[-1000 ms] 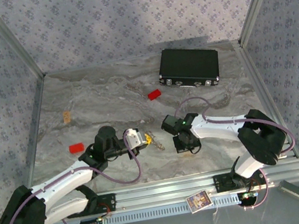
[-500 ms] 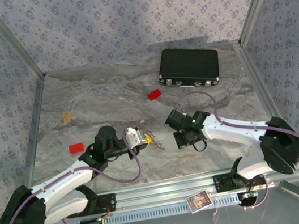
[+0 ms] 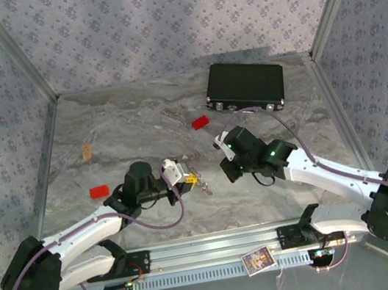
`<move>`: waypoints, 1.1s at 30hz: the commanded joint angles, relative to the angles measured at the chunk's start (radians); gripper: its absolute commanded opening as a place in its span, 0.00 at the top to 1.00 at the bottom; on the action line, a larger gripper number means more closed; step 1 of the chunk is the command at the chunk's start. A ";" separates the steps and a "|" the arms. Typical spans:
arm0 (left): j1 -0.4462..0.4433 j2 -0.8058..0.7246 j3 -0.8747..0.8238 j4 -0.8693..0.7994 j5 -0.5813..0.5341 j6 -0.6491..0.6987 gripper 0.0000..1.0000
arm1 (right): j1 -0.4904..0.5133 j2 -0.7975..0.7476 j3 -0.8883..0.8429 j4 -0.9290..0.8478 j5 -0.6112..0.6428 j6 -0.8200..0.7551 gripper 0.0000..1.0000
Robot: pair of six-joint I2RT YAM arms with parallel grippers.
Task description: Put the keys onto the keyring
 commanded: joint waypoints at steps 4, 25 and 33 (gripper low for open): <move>-0.003 -0.004 0.055 -0.002 0.001 -0.080 1.00 | -0.006 -0.029 0.049 0.078 -0.237 -0.221 1.00; -0.003 0.023 0.082 -0.027 0.010 -0.092 1.00 | -0.028 0.031 0.084 0.093 -0.441 -0.314 1.00; -0.003 0.028 0.082 -0.019 0.011 -0.089 1.00 | -0.027 0.060 0.089 0.119 -0.448 -0.312 1.00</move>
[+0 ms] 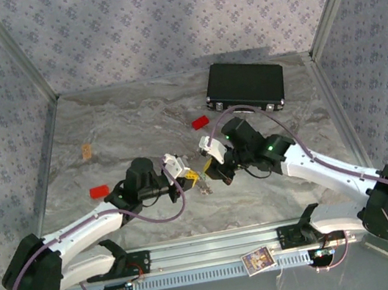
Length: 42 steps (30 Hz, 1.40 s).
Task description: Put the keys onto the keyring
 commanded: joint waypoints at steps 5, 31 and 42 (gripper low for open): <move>-0.003 0.004 0.033 0.029 0.015 -0.010 1.00 | -0.002 0.035 0.041 0.021 -0.014 -0.011 1.00; -0.028 -0.002 0.023 0.052 -0.014 0.049 1.00 | -0.033 0.094 0.083 -0.051 0.015 0.009 0.82; -0.032 -0.006 -0.012 0.139 -0.015 0.063 1.00 | -0.072 -0.076 -0.051 0.074 0.059 -0.098 0.50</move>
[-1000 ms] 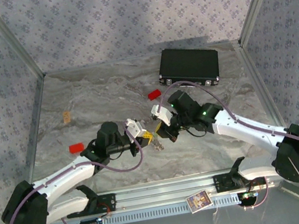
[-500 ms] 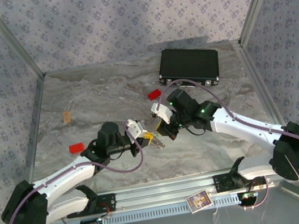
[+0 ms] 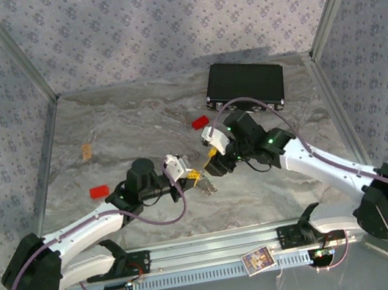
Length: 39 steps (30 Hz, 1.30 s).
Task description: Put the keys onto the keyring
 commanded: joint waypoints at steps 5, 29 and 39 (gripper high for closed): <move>-0.007 -0.004 -0.052 0.177 0.021 0.026 1.00 | -0.003 -0.195 -0.239 0.302 0.000 -0.218 0.52; -0.007 0.014 -0.098 0.284 0.061 0.061 1.00 | -0.093 -0.154 -0.302 0.380 -0.229 -0.314 0.60; -0.005 0.016 -0.105 0.308 0.069 0.056 1.00 | -0.073 -0.107 -0.263 0.321 -0.343 -0.318 0.57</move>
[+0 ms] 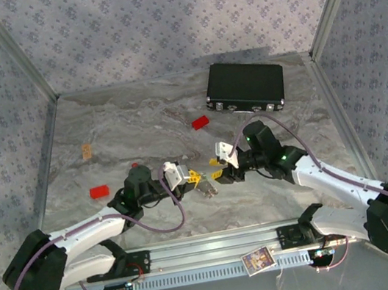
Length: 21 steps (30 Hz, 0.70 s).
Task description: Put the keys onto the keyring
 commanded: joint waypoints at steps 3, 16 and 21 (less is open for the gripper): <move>-0.007 -0.004 -0.001 0.070 0.036 0.008 1.00 | 0.011 0.013 0.032 -0.011 -0.074 -0.019 0.58; -0.006 -0.005 0.005 0.048 0.077 0.017 1.00 | 0.039 0.044 0.049 0.017 -0.029 -0.036 0.74; -0.007 -0.005 0.007 0.049 0.093 0.019 1.00 | 0.054 0.074 0.072 0.001 -0.043 -0.050 0.76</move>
